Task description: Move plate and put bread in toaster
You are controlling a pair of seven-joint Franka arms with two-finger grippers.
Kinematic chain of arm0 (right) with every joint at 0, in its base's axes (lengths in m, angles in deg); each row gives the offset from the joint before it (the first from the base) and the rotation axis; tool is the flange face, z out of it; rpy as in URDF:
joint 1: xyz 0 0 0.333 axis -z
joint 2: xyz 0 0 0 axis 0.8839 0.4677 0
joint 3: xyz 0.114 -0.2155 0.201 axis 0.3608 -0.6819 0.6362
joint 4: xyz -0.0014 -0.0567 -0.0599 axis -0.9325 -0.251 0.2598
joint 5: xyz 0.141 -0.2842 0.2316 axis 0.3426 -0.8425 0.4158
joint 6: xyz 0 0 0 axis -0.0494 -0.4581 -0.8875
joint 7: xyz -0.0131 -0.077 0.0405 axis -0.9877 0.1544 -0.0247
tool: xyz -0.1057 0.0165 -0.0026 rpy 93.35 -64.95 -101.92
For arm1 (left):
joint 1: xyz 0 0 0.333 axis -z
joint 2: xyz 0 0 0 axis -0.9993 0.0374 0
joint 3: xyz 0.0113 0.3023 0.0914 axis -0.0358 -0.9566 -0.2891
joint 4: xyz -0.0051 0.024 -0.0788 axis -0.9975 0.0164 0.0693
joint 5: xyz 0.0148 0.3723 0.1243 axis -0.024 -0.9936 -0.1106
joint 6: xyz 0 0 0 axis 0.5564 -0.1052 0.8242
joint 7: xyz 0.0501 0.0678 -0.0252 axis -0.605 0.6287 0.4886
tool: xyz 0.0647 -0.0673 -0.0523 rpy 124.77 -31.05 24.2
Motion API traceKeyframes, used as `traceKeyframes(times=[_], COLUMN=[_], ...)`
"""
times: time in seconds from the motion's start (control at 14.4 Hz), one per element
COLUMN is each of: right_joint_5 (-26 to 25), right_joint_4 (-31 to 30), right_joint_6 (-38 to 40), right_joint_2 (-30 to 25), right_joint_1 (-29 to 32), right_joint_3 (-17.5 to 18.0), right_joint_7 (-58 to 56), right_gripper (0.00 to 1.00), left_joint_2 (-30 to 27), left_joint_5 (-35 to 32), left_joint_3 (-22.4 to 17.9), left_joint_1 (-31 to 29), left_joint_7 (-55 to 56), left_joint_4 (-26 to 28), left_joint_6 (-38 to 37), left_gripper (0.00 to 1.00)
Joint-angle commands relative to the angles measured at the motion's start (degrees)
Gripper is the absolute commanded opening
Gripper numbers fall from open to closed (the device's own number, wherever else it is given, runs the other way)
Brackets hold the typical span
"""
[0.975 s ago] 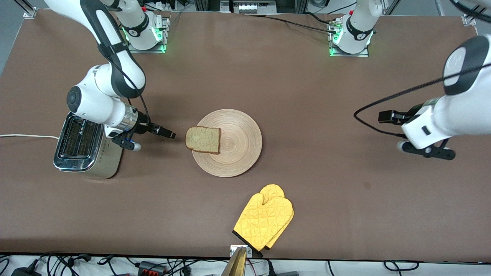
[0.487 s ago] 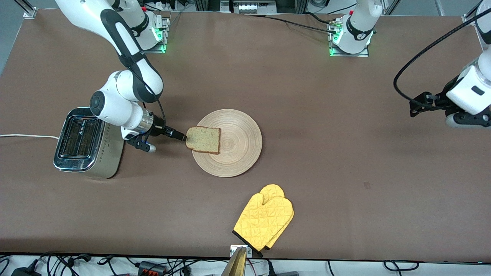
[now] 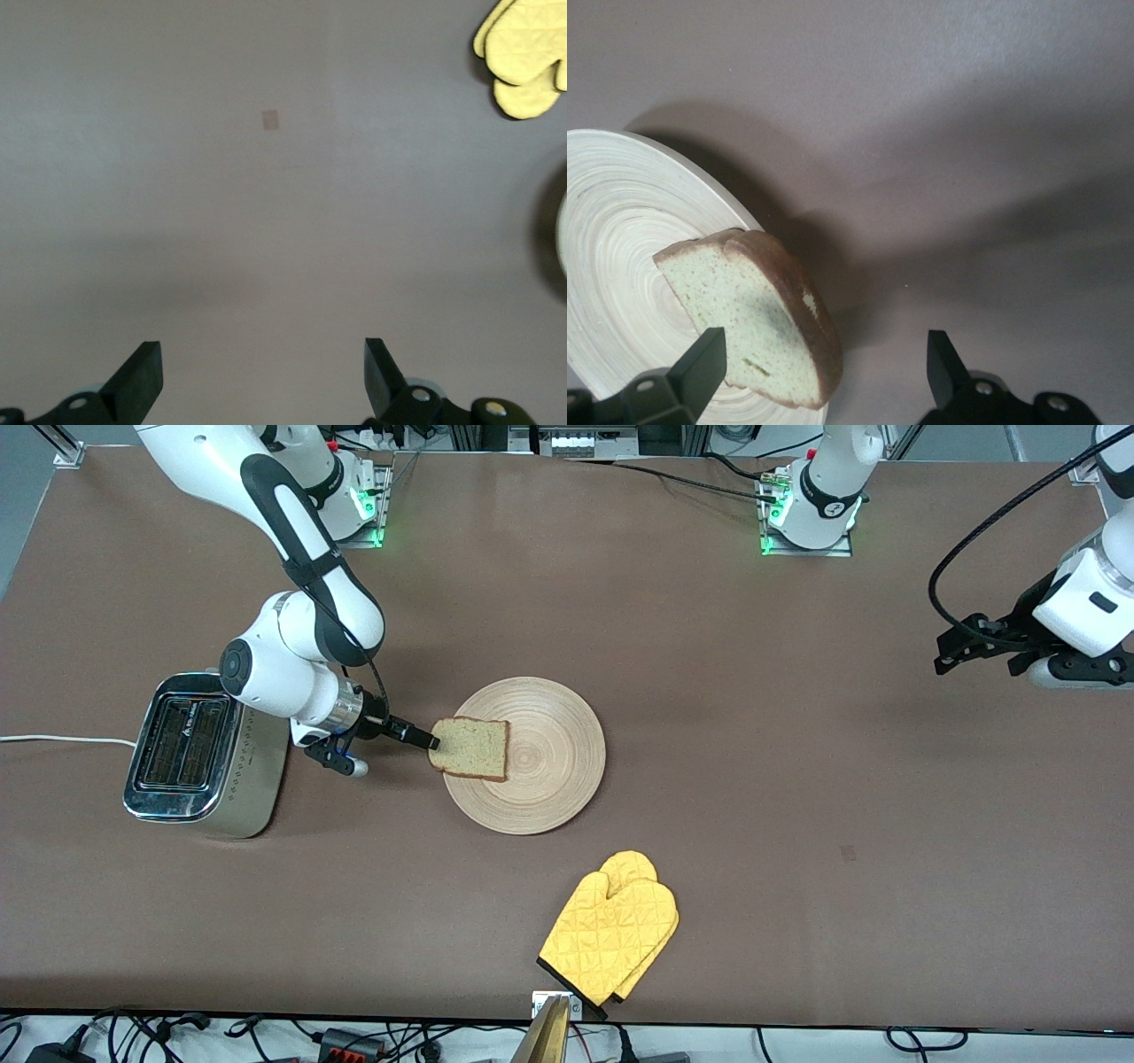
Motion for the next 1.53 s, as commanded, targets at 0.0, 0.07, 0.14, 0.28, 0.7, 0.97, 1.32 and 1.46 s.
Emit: traceKeyframes(times=[0.0,0.07,0.14,0.28,0.7,0.97,1.32,1.46], right_joint_5=[2.6,2.6,2.7,3.1,6.8,6.8,6.8,6.8], right_joint_4=[-0.5,-0.4,-0.3,-0.2,0.7,1.0,1.4,1.6], right_joint_6=[-1.5,-1.6,-2.0,-3.3,-4.8,-4.7,-4.4,-4.3], right_joint_2=[0.7,0.9,1.1,2.0,2.7,2.7,2.7,2.7], right_joint_1=[-0.6,-0.7,-0.7,-1.2,-3.5,-3.5,-3.5,-3.5], right_joint_3=[-0.2,-0.2,-0.2,-0.2,-0.2,-0.2,-0.2,-0.2], right_joint_7=[-1.4,-1.4,-1.4,-1.4,-1.4,-1.3,-0.9,-0.9], right_gripper=[1.00,1.00,1.00,1.00,1.00,0.78,0.52,0.42], left_joint_2=[-0.8,-0.9,-0.9,-0.9,4.1,4.6,4.3,4.4], left_joint_5=[1.4,1.4,1.4,1.2,-6.0,-5.2,-4.9,-4.8], left_joint_3=[0.9,0.8,0.6,1.1,2.2,2.2,2.2,2.2], left_joint_1=[-1.7,-1.8,-1.8,-1.7,-0.6,0.1,0.1,0.1], left_joint_7=[-0.3,0.0,0.0,0.1,-0.8,-1.0,-0.7,-1.1], left_joint_4=[-2.2,-2.4,-2.9,-3.5,-11.6,-12.1,-12.1,-12.2], left_joint_6=[-7.1,-9.7,-10.3,-11.7,-10.0,-9.6,-6.5,-6.6], left_gripper=[1.00,1.00,1.00,1.00,1.00,1.00,1.00,1.00])
